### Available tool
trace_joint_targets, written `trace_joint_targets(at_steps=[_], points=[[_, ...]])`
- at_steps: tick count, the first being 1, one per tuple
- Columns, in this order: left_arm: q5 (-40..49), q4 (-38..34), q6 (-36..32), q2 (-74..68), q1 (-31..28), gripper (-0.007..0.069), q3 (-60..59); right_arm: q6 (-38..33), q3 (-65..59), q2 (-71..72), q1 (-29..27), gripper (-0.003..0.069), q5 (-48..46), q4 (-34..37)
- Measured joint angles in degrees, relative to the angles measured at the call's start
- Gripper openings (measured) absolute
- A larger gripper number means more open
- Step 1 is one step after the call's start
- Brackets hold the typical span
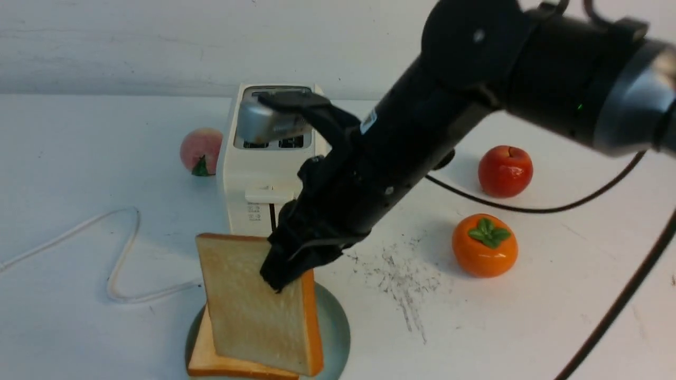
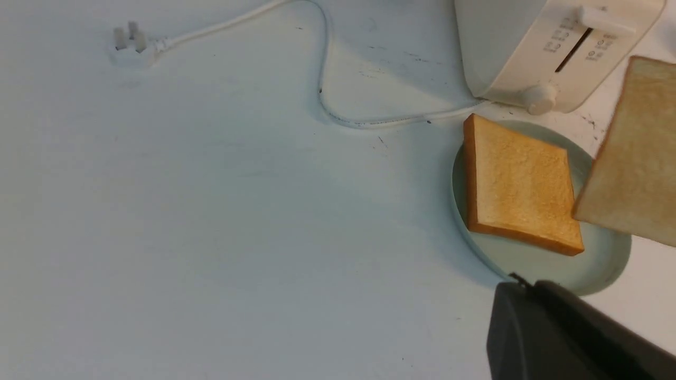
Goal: Take toasted bread from bread machine on white table place on plate.
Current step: 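Place the held slice of bread on top of the slice on the plate with the right gripper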
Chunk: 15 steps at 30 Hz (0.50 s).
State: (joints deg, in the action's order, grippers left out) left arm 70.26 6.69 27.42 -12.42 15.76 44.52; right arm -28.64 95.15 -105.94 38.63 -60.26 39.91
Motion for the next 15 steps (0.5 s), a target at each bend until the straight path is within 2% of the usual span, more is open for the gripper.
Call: trace_joint_targets(at_steps=[3, 7, 15], points=[[0.18, 0.06, 0.0, 0.0, 0.0, -0.0014, 0.0, -0.88, -2.25, -1.71, -0.01, 0.0117, 6.56, 1.95], [1.44, 0.11, 0.0, 0.0, 0.0, -0.0014, 0.0, -1.27, -2.56, -3.4, -0.01, 0.0117, 10.26, 4.59], [1.5, 0.2, 0.0, 0.0, 0.0, -0.0014, 0.0, -1.27, -2.56, -6.37, -0.01, 0.0118, 10.41, 7.61]])
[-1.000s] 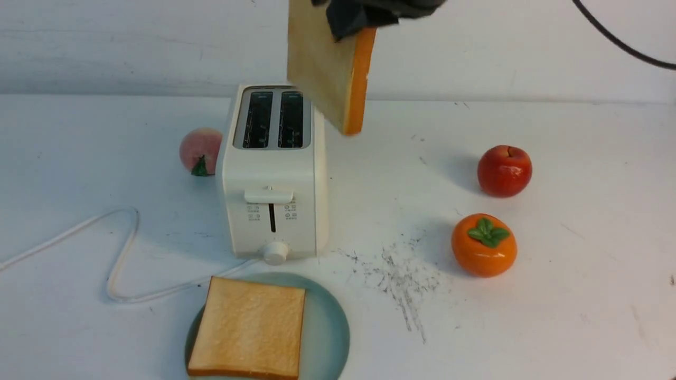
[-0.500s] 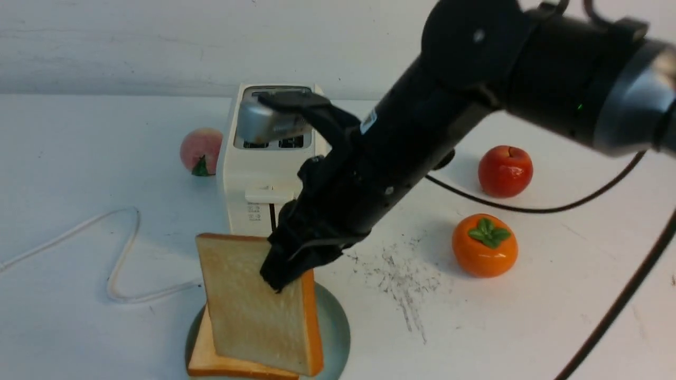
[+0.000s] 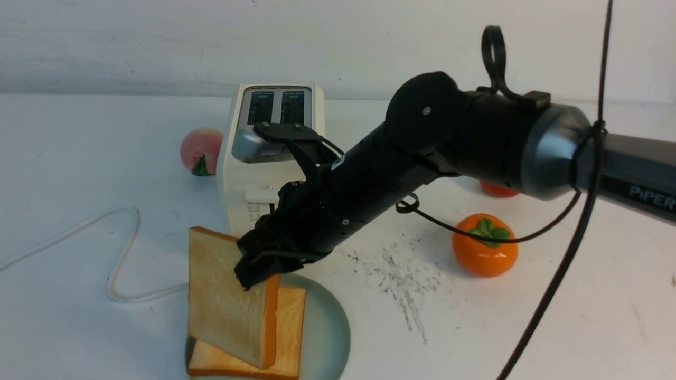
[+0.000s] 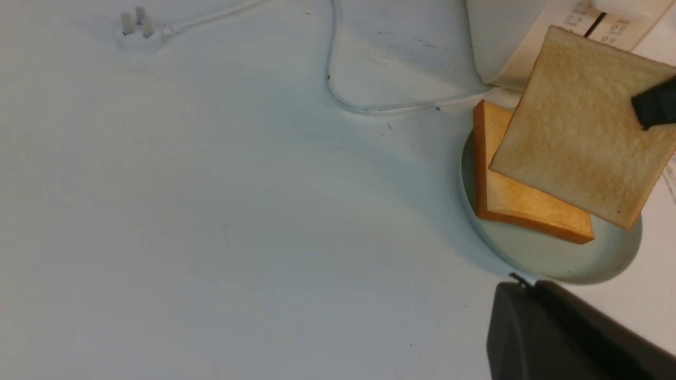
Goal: Take toasted bread from bread machine on white table place on plate.
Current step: 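Place the held slice of bread on top of the slice on the plate with the right gripper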
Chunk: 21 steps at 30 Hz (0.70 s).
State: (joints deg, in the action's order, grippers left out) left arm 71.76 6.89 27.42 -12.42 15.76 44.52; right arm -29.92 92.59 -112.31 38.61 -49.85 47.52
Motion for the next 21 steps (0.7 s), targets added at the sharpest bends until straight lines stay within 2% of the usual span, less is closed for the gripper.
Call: trace_joint_targets(at_steps=[5, 13, 14, 15, 21], points=[[0.0, 0.0, 0.0, 0.0, 0.0, -0.0014, 0.0, 0.0, 0.0, -1.18, 0.0, 0.0153, -0.63, -0.06], [0.0, 0.0, -0.04, 0.0, 0.0, -0.0014, 0.0, 0.0, 0.0, -1.56, 0.0, 0.034, -1.81, -4.96], [0.0, 0.0, -0.04, 0.0, 0.0, -0.0014, 0.0, 0.0, 0.0, -1.56, 0.0, 0.0344, -1.81, -4.96], [0.0, 0.0, -0.04, 0.0, 0.0, -0.0014, 0.0, 0.0, 0.0, -1.56, 0.0, 0.0388, -1.94, -7.44], [0.0, 0.05, -0.04, 0.0, 0.0, -0.0014, 0.0, 0.0, 0.06, -1.56, 0.0, 0.0447, -2.15, -13.12]])
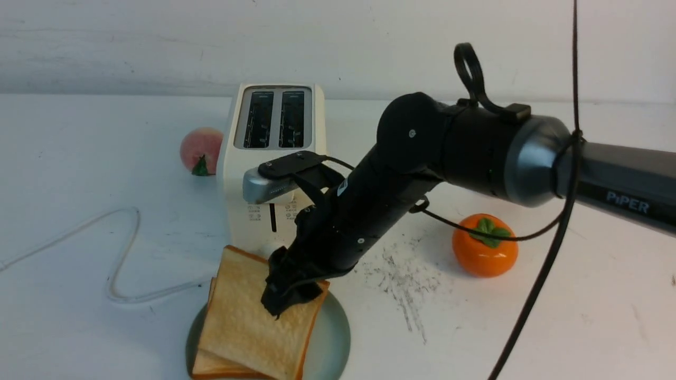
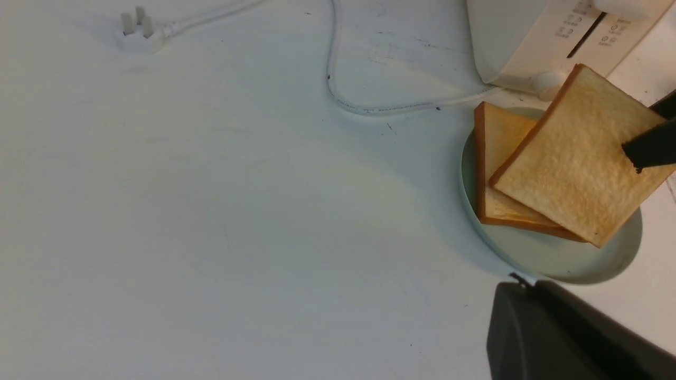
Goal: Take toasted bread from bread machine on white table place on plate.
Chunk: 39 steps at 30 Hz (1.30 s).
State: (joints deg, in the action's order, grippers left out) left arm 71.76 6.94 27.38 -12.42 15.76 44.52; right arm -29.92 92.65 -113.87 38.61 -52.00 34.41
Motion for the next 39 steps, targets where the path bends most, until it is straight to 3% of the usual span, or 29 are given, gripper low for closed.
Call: trace_joint_targets(at_steps=[10, 15, 19, 22, 23, 24, 25, 34, 39], points=[[0.0, 0.0, 0.0, 0.0, 0.0, -0.0014, 0.0, 3.85, 8.38, -0.02, 0.0, 0.0458, -5.6, -11.69], [0.0, 0.0, 0.0, 0.0, 0.0, -0.0014, 0.0, 7.44, 16.65, -0.02, 0.0, 0.0454, -14.43, -20.68], [0.0, 0.06, 0.0, 0.0, 0.0, -0.0014, 0.0, 13.63, 23.42, 0.18, 0.0, 0.0351, -18.44, -25.73], [-0.66, 0.34, 0.0, 0.0, 0.0, -0.0014, 0.0, 20.31, 24.73, 3.42, 0.0, 0.0139, -18.95, -28.61], [-0.74, 0.34, 0.0, 0.0, 0.0, -0.0014, 0.0, 20.6, 24.73, 4.05, 0.0, 0.0125, -19.07, -28.68], [-1.31, 0.34, 0.0, 0.0, 0.0, -0.0014, 0.0, 22.93, 24.78, 7.08, 0.0, 0.0025, -19.48, -28.8], [-1.77, 0.34, 0.0, 0.0, 0.0, -0.0014, 0.0, 23.84, 24.78, 8.85, 0.0, 0.0001, -19.57, -28.85], [-5.12, 0.42, 0.0, 0.0, 0.0, -0.0014, 0.0, 28.72, 17.79, 29.72, 0.0, -0.0012, -19.93, -32.15], [-10.02, 0.18, 0.0, 0.0, 0.0, -0.0014, 0.0, 31.08, 2.88, 43.11, 0.0, -0.0008, -19.62, -35.12]])
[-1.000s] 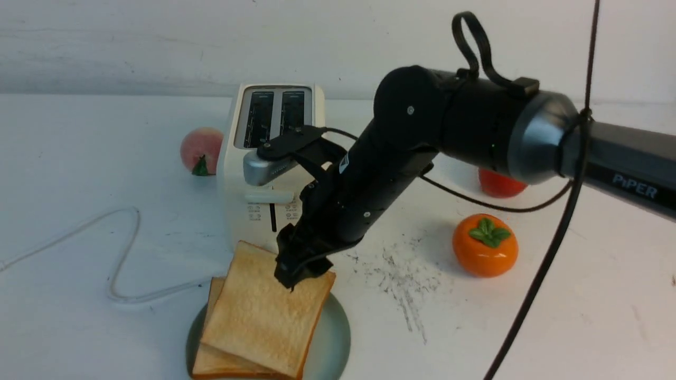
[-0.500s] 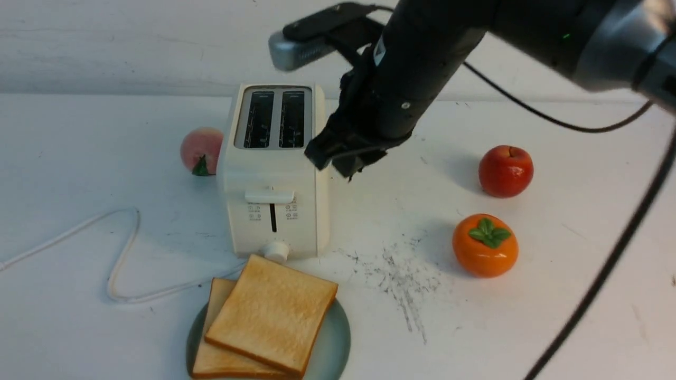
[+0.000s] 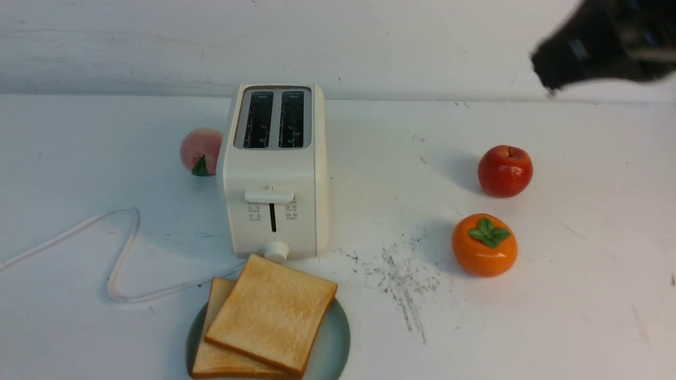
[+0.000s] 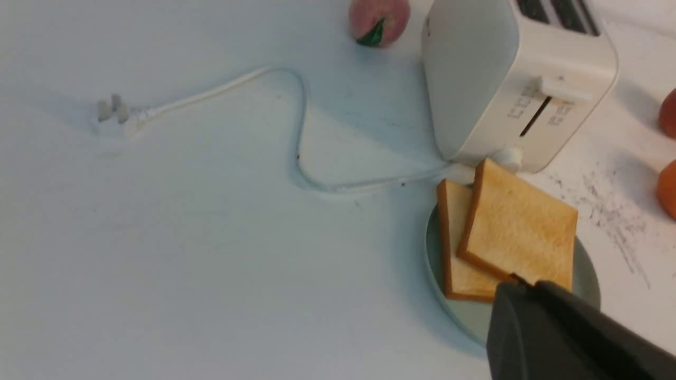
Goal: Take toasted bread from bread machine on white table place on plate.
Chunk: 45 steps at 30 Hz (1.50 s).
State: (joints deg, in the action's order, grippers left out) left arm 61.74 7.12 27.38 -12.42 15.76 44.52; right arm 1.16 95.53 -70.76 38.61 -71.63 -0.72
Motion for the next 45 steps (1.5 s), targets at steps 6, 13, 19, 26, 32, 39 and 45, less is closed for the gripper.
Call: trace_joint_targets(at_steps=[6, 13, 19, 26, 32, 39, 45], points=[[-4.79, -1.22, 0.0, 0.0, 0.0, -0.0014, 0.0, 6.37, -24.85, 16.11, 0.0, -0.0008, 11.94, -2.52], [-7.54, -2.39, 0.0, 0.0, 0.0, -0.0014, 0.0, 22.85, -54.75, 39.14, 0.0, -0.0002, 36.65, -12.73], [-9.16, -2.88, 0.0, 0.0, 0.0, -0.0014, 0.0, 34.97, -71.79, 56.25, 0.0, -0.0001, 45.19, -26.08], [-11.94, -3.07, 0.0, 0.0, 0.0, -0.0014, 0.0, 41.09, -79.09, 69.12, 0.0, 0.0004, 47.62, -31.03], [-18.93, -3.81, 0.0, 0.0, 0.0, -0.0014, -1.79, 41.43, -79.23, 71.43, 0.0, 0.0012, 48.61, -32.57], [-25.15, -7.5, 0.0, -0.13, 0.0, -0.0014, -7.29, 41.43, -79.23, 71.43, 0.0, 0.0019, 48.8, -32.69], [-24.87, -9.52, 0.0, -0.13, 0.0, -0.0013, -10.19, 41.14, -79.23, 71.43, 0.0, 0.0026, 48.8, -32.9]])
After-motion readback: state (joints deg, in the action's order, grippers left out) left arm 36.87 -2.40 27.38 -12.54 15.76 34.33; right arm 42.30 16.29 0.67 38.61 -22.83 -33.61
